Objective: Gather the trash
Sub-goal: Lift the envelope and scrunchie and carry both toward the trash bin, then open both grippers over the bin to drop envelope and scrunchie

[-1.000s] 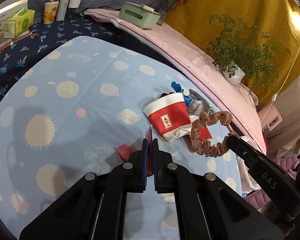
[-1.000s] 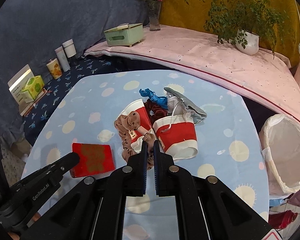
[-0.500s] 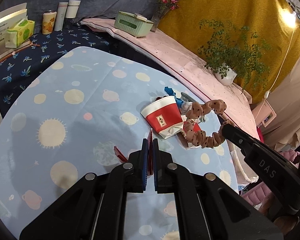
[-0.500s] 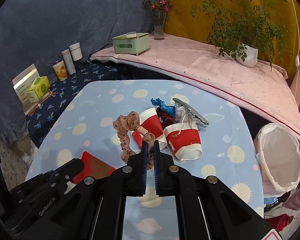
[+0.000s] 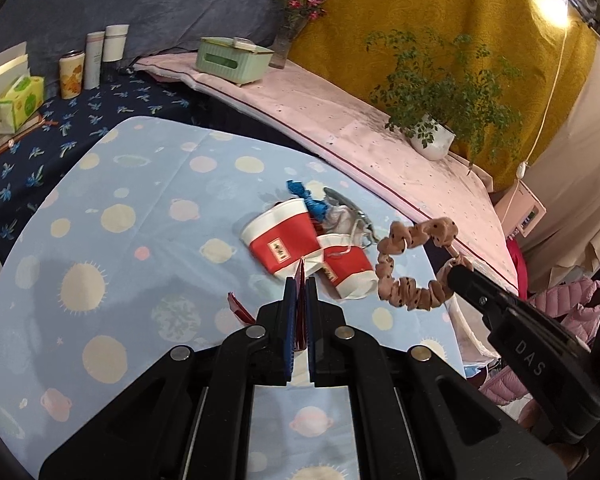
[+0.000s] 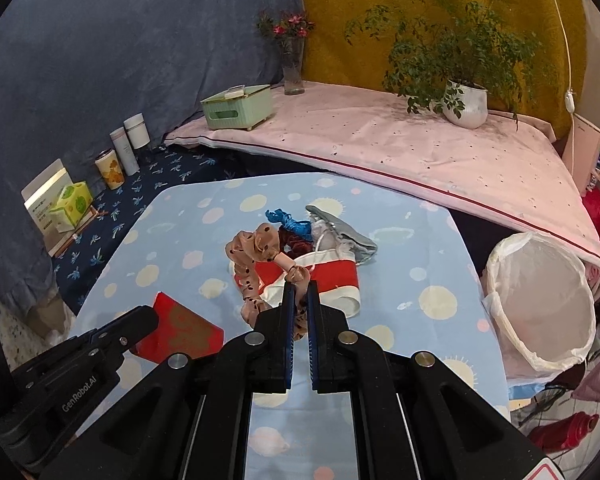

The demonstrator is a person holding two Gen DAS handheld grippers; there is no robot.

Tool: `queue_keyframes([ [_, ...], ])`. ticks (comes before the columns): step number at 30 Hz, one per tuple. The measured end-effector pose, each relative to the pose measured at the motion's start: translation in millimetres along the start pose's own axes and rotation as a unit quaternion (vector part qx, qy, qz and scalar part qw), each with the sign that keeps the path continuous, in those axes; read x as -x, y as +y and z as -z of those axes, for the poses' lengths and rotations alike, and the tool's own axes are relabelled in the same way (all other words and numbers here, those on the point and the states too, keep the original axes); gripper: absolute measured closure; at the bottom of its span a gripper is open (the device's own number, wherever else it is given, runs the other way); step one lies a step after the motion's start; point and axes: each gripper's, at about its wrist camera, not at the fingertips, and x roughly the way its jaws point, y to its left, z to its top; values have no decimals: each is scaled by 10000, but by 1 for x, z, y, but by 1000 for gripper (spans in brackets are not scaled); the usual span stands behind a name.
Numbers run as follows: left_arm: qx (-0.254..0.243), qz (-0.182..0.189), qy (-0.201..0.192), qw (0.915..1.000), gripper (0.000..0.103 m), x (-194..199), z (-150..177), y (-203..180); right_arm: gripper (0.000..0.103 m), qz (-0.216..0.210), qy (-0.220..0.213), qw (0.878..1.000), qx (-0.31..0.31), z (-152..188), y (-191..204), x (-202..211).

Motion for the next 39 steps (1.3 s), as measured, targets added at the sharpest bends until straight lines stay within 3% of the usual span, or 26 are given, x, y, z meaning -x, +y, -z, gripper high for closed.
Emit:
queue_keyframes([
  [9,-574,242,86,9980,99,-24,-8,-80,97,187,-333,9973,-621,-9,-92,25],
  [18,-963,956,232,9905,99,-56,-11,-173,97,672,-682,9896,-1070,-18,-188,51],
  [26,-1262,1485,436,9799,99,-87,-9,-247,97,944,-699,9818,-1491,-11,-261,50],
  [37,-1599,1755,736,9686,99,-129,9,-315,95,1071,-414,9759,-1855,9,-321,28],
  [38,-1560,1743,768,9692,94,-133,10,-318,90,1087,-372,9757,-1867,11,-322,25],
  [39,-1514,1697,799,9705,77,-137,12,-319,88,1140,-356,9745,-1899,13,-325,24],
])
